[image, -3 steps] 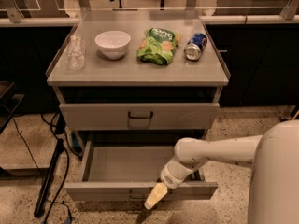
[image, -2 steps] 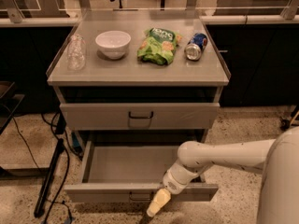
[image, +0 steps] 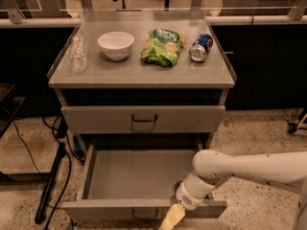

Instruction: Open middle drawer

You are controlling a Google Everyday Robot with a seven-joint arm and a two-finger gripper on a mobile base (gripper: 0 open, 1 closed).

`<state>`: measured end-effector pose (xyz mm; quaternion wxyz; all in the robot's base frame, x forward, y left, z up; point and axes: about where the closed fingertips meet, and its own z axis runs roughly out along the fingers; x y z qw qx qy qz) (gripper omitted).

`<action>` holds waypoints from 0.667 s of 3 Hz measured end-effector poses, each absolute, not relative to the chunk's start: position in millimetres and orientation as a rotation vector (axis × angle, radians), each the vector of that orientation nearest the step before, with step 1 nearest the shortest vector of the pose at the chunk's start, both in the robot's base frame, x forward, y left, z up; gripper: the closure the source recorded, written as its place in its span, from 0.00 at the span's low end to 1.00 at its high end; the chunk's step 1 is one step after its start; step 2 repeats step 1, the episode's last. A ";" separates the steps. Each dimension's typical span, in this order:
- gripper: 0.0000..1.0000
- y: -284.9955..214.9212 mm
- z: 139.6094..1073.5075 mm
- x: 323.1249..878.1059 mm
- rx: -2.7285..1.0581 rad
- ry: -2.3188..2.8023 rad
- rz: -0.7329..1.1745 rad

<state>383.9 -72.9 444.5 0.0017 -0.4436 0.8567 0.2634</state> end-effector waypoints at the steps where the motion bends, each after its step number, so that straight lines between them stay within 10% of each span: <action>1: 0.00 -72.9 444.5 383.9 -1.392 2.688 0.827; 2: 0.00 -72.9 444.5 383.9 -1.392 2.688 0.827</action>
Offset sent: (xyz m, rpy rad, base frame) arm 0.0000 0.0000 0.0000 0.0000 0.0000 0.0000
